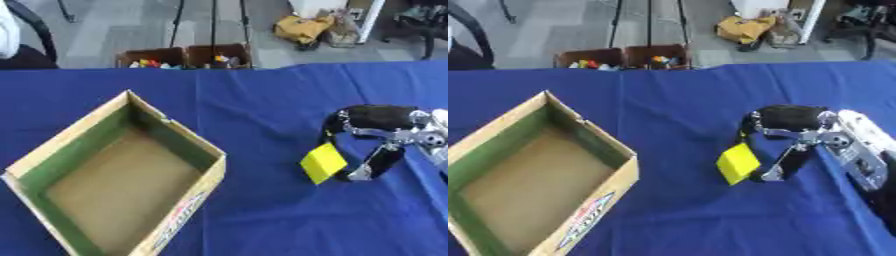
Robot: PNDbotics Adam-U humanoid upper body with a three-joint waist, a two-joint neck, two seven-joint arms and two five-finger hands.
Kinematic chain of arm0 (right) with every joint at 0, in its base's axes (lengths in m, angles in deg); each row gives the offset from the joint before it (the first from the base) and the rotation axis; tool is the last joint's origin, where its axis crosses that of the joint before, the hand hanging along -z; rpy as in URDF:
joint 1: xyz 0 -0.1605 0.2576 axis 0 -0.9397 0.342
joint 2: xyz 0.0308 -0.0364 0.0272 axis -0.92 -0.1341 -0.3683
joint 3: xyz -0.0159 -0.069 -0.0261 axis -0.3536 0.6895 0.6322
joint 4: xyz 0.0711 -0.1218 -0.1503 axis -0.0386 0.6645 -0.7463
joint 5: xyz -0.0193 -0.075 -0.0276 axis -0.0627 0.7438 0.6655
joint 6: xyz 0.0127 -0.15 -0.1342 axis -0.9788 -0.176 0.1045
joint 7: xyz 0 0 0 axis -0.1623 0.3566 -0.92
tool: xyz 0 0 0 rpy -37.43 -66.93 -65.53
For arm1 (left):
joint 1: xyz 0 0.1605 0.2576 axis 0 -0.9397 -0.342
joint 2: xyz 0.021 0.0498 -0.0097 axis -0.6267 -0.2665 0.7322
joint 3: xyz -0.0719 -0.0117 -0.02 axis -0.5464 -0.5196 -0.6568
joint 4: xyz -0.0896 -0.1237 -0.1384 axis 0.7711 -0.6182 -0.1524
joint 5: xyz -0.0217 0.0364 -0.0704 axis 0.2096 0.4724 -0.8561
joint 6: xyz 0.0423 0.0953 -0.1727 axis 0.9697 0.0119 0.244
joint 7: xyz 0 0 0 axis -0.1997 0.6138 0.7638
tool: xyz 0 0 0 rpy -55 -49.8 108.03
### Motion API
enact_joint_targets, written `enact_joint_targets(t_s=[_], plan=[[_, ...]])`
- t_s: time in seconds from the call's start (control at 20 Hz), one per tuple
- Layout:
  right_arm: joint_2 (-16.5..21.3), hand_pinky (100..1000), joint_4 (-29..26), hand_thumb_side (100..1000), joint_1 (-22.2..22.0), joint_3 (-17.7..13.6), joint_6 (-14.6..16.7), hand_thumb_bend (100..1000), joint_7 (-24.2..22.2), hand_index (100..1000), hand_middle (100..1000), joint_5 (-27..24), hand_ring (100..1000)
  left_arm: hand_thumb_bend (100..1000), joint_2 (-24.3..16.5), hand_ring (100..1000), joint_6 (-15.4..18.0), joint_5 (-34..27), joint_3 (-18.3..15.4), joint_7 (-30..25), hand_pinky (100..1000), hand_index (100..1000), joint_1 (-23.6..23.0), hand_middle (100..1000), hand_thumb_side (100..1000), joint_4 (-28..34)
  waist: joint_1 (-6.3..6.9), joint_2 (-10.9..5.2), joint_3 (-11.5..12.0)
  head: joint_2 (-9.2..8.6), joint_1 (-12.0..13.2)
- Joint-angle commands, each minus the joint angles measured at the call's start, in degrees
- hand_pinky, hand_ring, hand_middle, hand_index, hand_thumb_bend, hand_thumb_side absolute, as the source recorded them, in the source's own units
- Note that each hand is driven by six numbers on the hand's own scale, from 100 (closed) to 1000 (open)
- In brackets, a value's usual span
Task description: Pick up objects on the table and place them in the box.
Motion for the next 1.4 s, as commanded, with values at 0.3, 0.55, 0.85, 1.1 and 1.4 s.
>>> enact_joint_targets(t_s=[0.3, 0.55, 0.85, 1.1, 1.4], plan=[[2.51, 799, -2.85, 145, -0.27, -1.57, -0.78, 100, 1.32, 579, 361, -2.31, 726, 100, -1.4, 735, 0.14, 0.0, -0.22, 0.1, 697, 955, 0.21, 880, 938, 0.98, -0.12, -0.87, -0.41, -0.24, 0.73], [3.32, 794, -4.46, 139, -0.48, -1.93, -1.8, 100, 2.85, 542, 321, -3.79, 712, 100, -1.63, 735, 0.05, -0.12, -0.22, 0.29, 697, 955, 0.2, 880, 937, 0.98, -0.24, -1.12, -0.51, -0.34, 0.86], [3.75, 793, -5.78, 128, -0.67, -2.05, -2.45, 100, 3.28, 523, 300, -5.22, 710, 100, -1.72, 735, 0.05, -0.19, -0.21, 0.3, 697, 955, 0.15, 880, 936, 0.98, -0.22, -1.22, -0.6, -0.32, 0.86], [4.22, 789, -7.02, 128, -0.77, -2.32, -3.21, 100, 3.91, 497, 272, -6.7, 702, 100, -1.85, 735, 0.05, -0.3, -0.2, 0.35, 697, 955, 0.16, 880, 935, 0.98, -0.25, -1.32, -0.7, -0.3, 0.79], [5.52, 784, -9.3, 139, -0.98, -2.99, -4.09, 100, 5.38, 479, 247, -9.58, 696, 100, -2.25, 734, 0.13, -0.64, -0.18, 0.52, 696, 955, 0.05, 879, 934, 0.98, -0.39, -1.71, -0.6, 0.22, 1.37]])
